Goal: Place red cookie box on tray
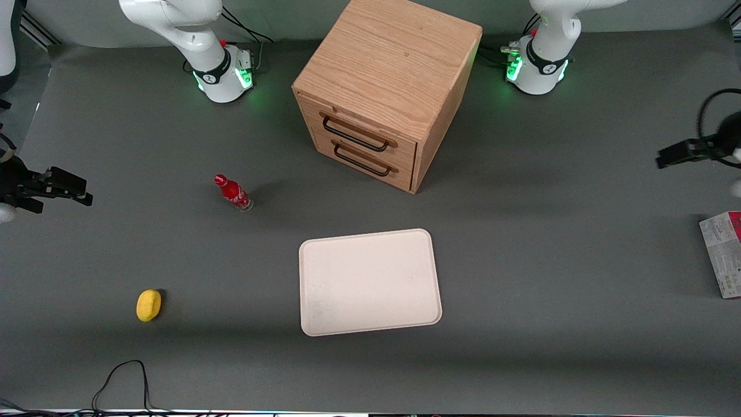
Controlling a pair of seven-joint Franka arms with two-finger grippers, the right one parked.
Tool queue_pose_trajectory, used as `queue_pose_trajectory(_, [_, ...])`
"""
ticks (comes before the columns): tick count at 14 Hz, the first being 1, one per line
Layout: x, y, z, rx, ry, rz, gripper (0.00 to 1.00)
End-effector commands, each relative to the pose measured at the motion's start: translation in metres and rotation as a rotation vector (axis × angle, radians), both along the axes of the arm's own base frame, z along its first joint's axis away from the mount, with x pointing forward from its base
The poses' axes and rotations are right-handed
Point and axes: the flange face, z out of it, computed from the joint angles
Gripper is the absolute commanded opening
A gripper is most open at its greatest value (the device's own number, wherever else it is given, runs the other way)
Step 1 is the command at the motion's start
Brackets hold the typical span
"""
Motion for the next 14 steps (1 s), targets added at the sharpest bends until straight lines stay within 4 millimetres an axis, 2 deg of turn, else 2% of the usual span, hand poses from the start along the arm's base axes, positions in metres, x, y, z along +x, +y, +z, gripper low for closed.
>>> queue_pose_trajectory(1, [0.019, 0.078, 0.006, 0.019, 0.04, -0.042, 1.0])
queue_pose_trajectory(3, [0.02, 0.154, 0.004, -0.008, 0.033, -0.086, 1.0])
queue_pose_trajectory(6, [0.02, 0.236, 0.005, 0.016, 0.007, -0.158, 1.0])
queue_pose_trajectory(7, [0.016, 0.256, 0.004, 0.013, 0.002, -0.169, 1.0])
queue_pose_trajectory(9, [0.006, 0.281, 0.0, 0.012, -0.004, -0.16, 1.0])
queue_pose_trajectory(14, [0.005, 0.29, -0.024, -0.009, 0.036, -0.151, 1.0])
